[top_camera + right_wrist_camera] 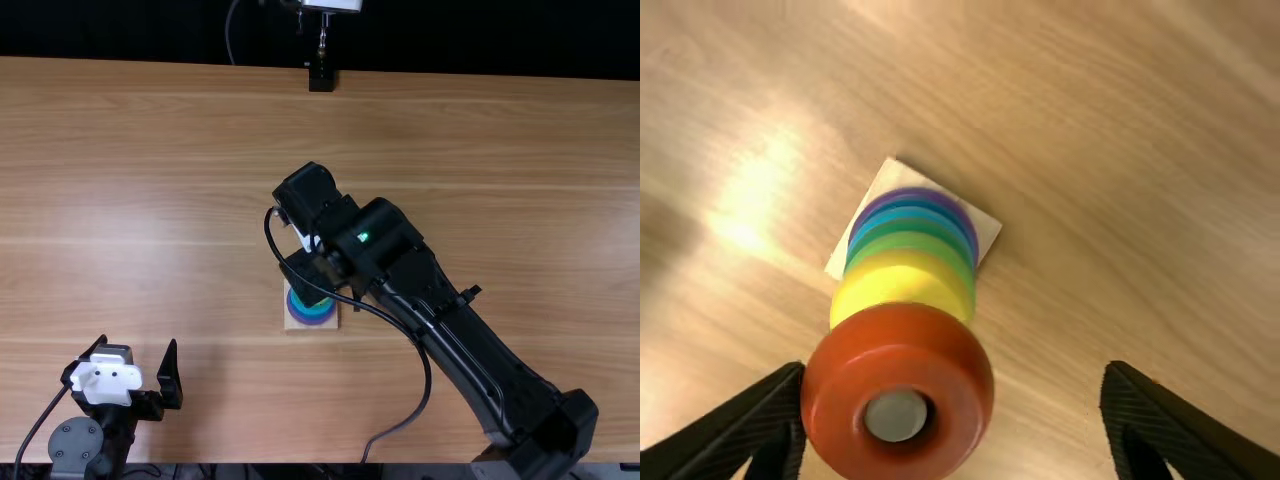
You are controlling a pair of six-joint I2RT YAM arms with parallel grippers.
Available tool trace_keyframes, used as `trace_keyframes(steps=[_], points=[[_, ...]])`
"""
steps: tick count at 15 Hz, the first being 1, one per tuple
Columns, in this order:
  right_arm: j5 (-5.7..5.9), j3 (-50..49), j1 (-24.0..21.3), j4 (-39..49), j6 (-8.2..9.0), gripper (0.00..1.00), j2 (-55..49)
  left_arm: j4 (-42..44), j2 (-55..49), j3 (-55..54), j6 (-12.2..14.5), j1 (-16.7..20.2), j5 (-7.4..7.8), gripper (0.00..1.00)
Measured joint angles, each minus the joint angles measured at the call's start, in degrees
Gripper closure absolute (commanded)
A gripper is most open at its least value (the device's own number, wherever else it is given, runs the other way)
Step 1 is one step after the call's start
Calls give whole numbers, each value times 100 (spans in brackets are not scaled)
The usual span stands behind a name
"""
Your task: Build the Hanoi tower: stack the rings onto the peg from bottom to top in this color order: purple, dark blue, light blue, dark green, light green, yellow, orange.
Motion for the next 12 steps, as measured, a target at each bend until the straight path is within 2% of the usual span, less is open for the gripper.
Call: trace_keyframes(steps=[3,8,10,12], points=[[109,186,2,48,15,0,0,-2,0,0,2,0,2,0],[127,302,0,297,59,0,0,0,2,0,-2,0,-2,0],[136,415,-20,1032,251,0,-33,-2,2,0,0,0,-2,0],[127,238,-323,1895,402,0,-332,-2,2,0,0,0,0,0]])
